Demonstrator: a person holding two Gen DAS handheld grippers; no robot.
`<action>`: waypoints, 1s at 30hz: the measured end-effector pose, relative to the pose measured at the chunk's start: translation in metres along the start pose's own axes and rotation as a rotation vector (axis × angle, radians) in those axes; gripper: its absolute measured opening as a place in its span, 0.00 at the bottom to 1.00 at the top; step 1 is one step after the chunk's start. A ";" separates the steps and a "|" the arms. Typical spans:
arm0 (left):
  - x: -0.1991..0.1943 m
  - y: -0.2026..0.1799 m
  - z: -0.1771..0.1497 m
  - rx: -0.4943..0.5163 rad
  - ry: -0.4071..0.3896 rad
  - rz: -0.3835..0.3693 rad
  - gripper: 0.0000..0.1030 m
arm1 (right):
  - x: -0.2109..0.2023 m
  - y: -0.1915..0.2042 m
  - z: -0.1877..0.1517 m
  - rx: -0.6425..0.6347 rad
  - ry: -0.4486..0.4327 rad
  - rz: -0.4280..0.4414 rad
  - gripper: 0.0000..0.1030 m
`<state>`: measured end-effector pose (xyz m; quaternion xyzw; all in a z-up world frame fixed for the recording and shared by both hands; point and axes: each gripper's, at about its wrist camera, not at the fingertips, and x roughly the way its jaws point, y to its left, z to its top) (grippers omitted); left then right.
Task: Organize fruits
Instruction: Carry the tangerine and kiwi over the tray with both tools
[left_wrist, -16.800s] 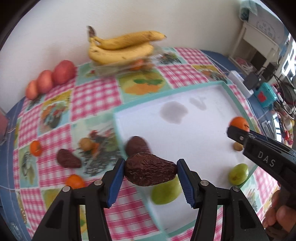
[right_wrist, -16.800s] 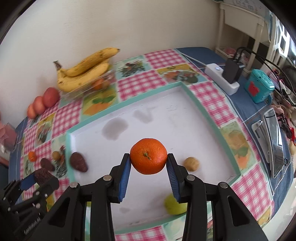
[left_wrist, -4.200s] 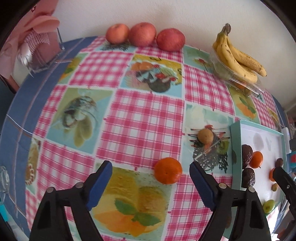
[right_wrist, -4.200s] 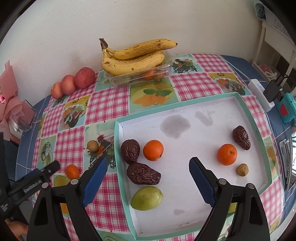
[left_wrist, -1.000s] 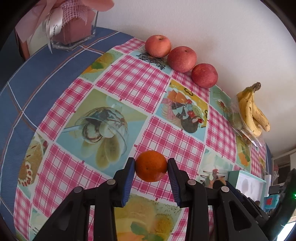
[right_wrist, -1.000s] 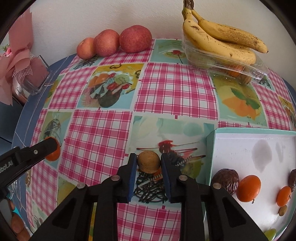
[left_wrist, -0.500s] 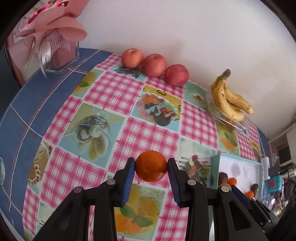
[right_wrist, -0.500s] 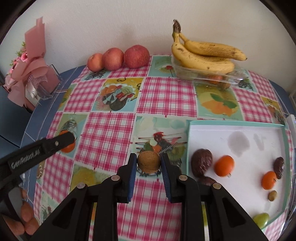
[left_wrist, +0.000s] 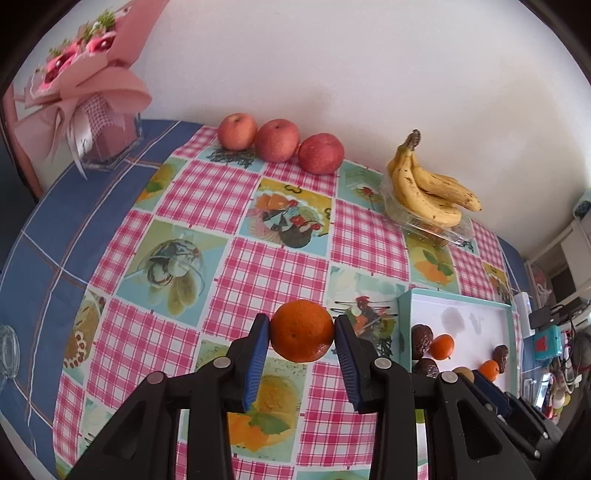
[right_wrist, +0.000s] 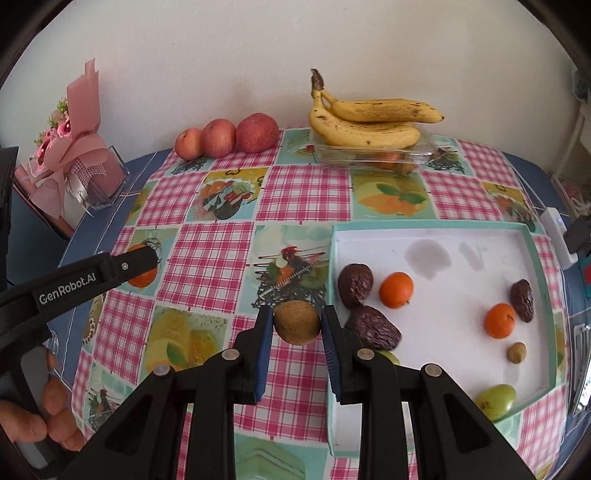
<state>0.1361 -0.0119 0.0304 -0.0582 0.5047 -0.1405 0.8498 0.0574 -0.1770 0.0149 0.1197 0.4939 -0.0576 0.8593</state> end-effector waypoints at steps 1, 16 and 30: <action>0.000 -0.003 0.000 0.008 -0.001 0.000 0.37 | -0.001 -0.004 0.000 0.010 -0.001 0.000 0.27; 0.002 -0.072 -0.014 0.136 0.036 -0.101 0.37 | -0.022 -0.092 0.007 0.195 -0.034 -0.098 0.27; 0.011 -0.141 -0.056 0.271 0.119 -0.173 0.37 | -0.061 -0.164 -0.007 0.318 -0.092 -0.192 0.27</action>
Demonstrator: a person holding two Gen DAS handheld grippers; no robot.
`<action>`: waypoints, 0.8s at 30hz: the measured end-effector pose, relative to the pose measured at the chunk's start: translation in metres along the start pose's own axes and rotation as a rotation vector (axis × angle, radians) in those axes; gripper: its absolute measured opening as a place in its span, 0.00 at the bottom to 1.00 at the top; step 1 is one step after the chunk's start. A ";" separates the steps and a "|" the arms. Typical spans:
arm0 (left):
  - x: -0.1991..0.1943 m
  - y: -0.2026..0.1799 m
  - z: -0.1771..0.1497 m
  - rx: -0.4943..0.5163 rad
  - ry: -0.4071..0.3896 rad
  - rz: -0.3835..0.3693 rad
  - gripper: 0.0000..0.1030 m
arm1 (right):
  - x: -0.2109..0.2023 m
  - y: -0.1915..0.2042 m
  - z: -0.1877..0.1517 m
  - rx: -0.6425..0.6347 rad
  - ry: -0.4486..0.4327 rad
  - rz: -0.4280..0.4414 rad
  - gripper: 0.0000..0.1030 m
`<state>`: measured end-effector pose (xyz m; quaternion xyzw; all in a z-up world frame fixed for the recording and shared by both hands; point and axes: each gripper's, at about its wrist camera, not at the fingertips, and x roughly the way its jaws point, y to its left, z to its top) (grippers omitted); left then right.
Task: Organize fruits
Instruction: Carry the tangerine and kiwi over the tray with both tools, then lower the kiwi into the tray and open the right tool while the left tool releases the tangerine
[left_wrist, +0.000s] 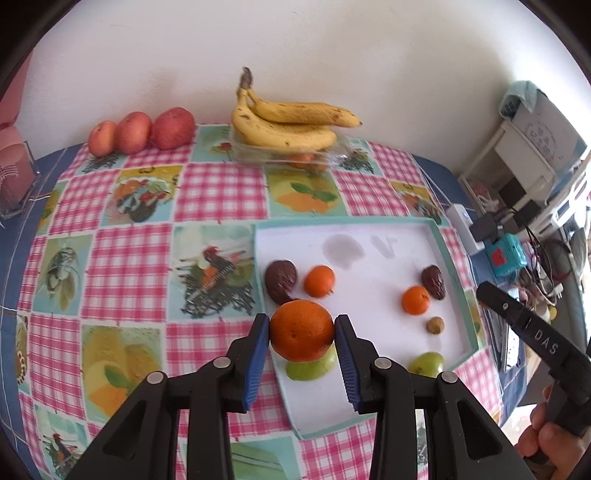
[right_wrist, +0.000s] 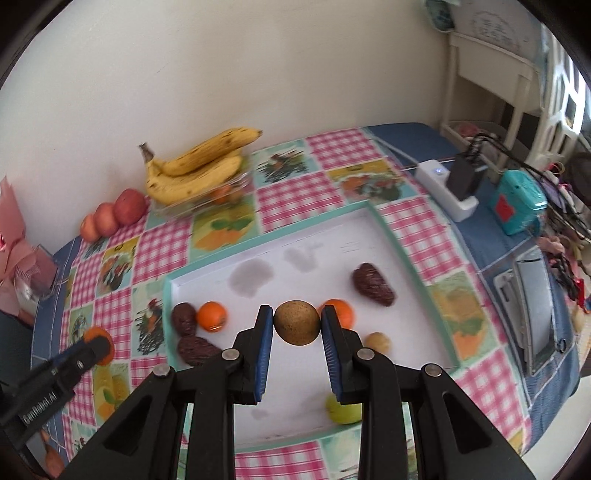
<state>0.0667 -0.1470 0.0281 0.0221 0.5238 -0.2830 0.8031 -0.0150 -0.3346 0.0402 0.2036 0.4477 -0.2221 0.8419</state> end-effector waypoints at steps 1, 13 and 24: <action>0.001 -0.002 -0.002 0.003 0.002 -0.001 0.37 | -0.003 -0.005 0.000 0.007 -0.004 -0.003 0.27; 0.029 -0.026 -0.035 0.028 0.105 -0.014 0.37 | -0.012 -0.028 -0.004 0.018 -0.009 -0.004 0.27; 0.064 -0.030 -0.056 0.021 0.222 -0.001 0.37 | 0.038 -0.034 -0.019 0.014 0.137 0.011 0.27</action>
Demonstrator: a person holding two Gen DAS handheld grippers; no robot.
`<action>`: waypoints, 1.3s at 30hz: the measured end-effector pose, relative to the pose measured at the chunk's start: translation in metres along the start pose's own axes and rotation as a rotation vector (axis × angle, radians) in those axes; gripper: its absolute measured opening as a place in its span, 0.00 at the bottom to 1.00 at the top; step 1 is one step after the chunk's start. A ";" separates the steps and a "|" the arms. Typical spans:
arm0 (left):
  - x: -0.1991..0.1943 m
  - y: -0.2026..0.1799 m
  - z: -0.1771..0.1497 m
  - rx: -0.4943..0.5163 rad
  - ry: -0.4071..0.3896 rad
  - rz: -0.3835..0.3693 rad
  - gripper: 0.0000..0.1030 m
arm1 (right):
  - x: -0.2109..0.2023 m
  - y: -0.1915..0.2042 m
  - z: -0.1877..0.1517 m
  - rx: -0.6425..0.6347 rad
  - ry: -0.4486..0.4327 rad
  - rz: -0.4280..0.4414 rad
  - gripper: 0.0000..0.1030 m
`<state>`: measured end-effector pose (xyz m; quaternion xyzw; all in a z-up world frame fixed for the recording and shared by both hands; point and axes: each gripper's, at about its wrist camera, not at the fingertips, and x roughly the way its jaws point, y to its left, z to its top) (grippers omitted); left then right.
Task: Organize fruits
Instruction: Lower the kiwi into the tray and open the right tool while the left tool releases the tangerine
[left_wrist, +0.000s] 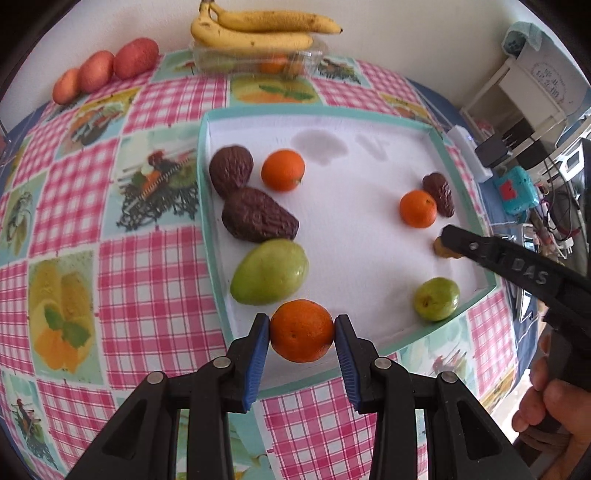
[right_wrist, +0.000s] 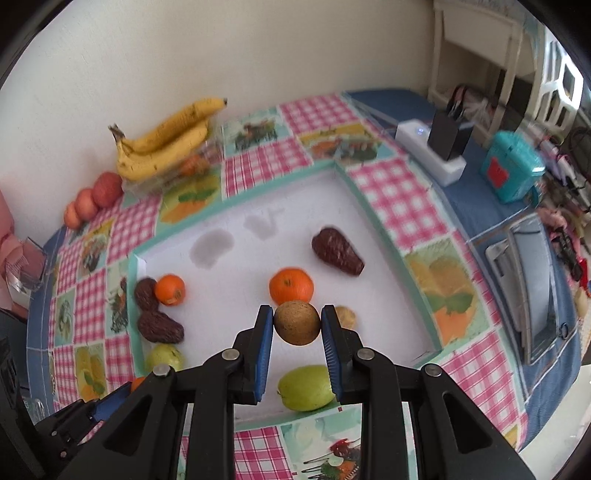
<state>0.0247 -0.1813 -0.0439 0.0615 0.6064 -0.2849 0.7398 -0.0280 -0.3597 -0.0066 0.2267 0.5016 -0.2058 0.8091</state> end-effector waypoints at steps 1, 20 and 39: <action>0.003 -0.001 0.000 -0.001 0.008 0.004 0.37 | 0.007 0.000 -0.001 -0.001 0.019 0.002 0.27; 0.028 0.004 0.003 -0.022 0.048 0.009 0.37 | 0.061 0.001 -0.013 -0.009 0.133 -0.043 0.27; 0.009 0.001 0.008 -0.012 0.023 -0.011 0.45 | 0.066 0.008 -0.010 -0.021 0.149 -0.063 0.33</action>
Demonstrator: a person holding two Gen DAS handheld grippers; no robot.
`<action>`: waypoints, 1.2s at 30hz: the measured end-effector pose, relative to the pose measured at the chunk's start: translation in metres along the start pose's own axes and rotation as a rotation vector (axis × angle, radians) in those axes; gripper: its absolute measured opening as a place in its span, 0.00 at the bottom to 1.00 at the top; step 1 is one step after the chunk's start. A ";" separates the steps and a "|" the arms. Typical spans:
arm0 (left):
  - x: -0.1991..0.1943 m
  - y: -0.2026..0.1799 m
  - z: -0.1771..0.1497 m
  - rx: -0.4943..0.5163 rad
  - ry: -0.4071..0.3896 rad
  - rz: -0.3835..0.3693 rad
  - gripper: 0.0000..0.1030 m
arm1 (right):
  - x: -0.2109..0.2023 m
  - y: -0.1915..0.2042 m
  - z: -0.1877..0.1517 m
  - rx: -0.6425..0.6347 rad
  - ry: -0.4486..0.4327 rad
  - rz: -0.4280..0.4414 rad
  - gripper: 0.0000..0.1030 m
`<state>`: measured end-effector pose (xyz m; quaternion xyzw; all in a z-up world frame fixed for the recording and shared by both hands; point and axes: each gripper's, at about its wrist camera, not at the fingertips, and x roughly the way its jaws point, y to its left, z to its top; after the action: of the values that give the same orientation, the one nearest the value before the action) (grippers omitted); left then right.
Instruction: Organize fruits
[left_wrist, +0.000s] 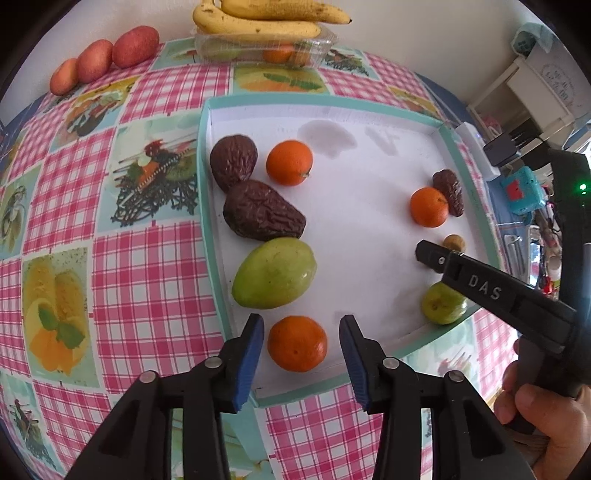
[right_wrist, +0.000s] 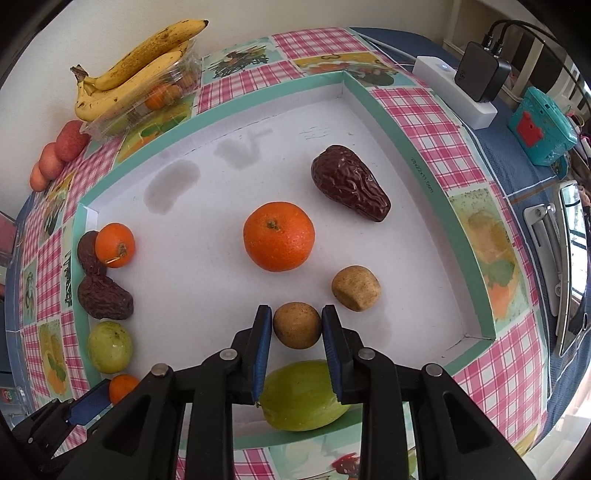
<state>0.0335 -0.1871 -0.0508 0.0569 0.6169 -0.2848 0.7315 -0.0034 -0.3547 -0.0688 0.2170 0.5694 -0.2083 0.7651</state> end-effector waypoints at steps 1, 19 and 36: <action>-0.004 -0.001 0.001 0.000 -0.009 -0.004 0.45 | -0.001 0.000 0.001 -0.004 -0.001 -0.001 0.36; -0.037 0.095 0.006 -0.213 -0.179 0.285 0.99 | -0.032 0.030 -0.006 -0.080 -0.079 0.015 0.73; -0.077 0.099 -0.031 -0.120 -0.295 0.389 1.00 | -0.044 0.051 -0.064 -0.126 -0.137 0.074 0.89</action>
<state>0.0491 -0.0642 -0.0125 0.0888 0.4967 -0.1064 0.8568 -0.0360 -0.2729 -0.0385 0.1747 0.5194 -0.1583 0.8214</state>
